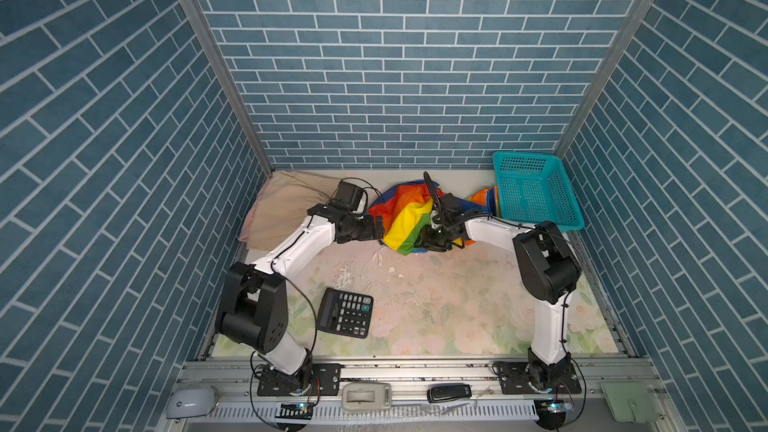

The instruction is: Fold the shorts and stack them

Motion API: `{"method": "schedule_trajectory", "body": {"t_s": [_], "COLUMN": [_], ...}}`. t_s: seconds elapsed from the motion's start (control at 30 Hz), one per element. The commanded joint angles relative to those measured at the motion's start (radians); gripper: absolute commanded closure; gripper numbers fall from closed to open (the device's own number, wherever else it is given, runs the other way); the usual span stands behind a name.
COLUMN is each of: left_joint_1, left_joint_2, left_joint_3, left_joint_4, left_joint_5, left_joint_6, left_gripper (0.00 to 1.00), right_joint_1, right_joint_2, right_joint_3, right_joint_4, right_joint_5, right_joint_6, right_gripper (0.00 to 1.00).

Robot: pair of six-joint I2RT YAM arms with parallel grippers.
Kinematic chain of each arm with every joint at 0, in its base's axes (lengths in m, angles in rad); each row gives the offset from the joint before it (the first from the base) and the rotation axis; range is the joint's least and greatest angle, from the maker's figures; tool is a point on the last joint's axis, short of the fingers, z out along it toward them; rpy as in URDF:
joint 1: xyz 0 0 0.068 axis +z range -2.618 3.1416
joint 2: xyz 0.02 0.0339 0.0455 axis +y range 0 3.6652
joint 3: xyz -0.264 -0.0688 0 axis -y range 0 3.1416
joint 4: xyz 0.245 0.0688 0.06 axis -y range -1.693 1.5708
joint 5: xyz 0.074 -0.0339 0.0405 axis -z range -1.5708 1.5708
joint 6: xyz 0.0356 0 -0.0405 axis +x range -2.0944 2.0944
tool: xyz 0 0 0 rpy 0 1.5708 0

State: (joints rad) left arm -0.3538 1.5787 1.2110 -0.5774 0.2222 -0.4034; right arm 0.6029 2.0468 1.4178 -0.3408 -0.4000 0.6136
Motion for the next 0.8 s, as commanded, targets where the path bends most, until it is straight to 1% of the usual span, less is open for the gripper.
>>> {"method": "schedule_trajectory", "body": {"t_s": [0.0, 0.03, 0.13, 0.2, 0.23, 0.3, 0.37, 0.4, 0.43, 0.5, 0.53, 0.57, 0.7, 0.77], "left_joint_1": [0.035, 0.053, 0.136, 0.178, 0.188, 0.193, 0.193, 0.193, 0.191, 0.185, 0.179, 0.174, 0.170, 0.171], "left_joint_2": [-0.068, -0.087, -0.152, -0.186, -0.195, -0.194, -0.182, -0.174, -0.166, -0.149, -0.144, -0.139, -0.125, -0.127], "left_joint_3": [-0.027, -0.037, -0.079, -0.097, -0.100, -0.097, -0.107, -0.117, -0.127, -0.137, -0.136, -0.133, -0.112, -0.108], "left_joint_4": [-0.016, -0.019, -0.013, -0.012, -0.015, -0.020, -0.005, 0.015, 0.040, 0.080, 0.090, 0.098, 0.107, 0.107], "left_joint_5": [0.011, 0.019, 0.066, 0.074, 0.071, 0.078, 0.103, 0.121, 0.142, 0.172, 0.174, 0.173, 0.181, 0.174], "left_joint_6": [-0.005, -0.007, -0.023, -0.022, -0.019, -0.018, -0.035, -0.053, -0.077, -0.110, -0.118, -0.124, -0.129, -0.127], "left_gripper": [0.01, 0.00, 0.00, 0.00, 0.00, 0.00, 0.00, 0.01, 0.00, 0.00, 0.00, 0.00, 0.00, 0.00], "right_joint_1": [0.061, 0.071, 0.080, 0.054, 0.027, -0.033, -0.103, -0.129, -0.141, -0.139, -0.135, -0.131, -0.096, -0.061], "right_joint_2": [0.006, 0.003, 0.001, 0.043, 0.077, 0.155, 0.238, 0.292, 0.353, 0.436, 0.445, 0.436, 0.361, 0.368], "right_joint_3": [0.183, 0.255, 0.492, 0.664, 0.746, 0.852, 0.892, 0.950, 1.046, 1.210, 1.233, 1.222, 1.099, 1.094], "right_joint_4": [-0.050, -0.091, -0.227, -0.334, -0.368, -0.412, -0.395, -0.415, -0.476, -0.585, -0.598, -0.587, -0.508, -0.495], "right_joint_5": [0.005, 0.002, 0.006, 0.045, 0.039, 0.010, -0.031, -0.068, -0.099, -0.118, -0.126, -0.134, -0.146, -0.175], "right_joint_6": [0.008, 0.000, -0.042, -0.081, -0.087, -0.070, -0.027, -0.016, -0.024, -0.057, -0.060, -0.058, -0.056, -0.045], "right_gripper": [0.77, 0.80, 0.81, 0.83, 0.84, 0.86, 0.87, 0.90, 0.92, 0.93, 0.92, 0.92, 0.92, 0.92]}}
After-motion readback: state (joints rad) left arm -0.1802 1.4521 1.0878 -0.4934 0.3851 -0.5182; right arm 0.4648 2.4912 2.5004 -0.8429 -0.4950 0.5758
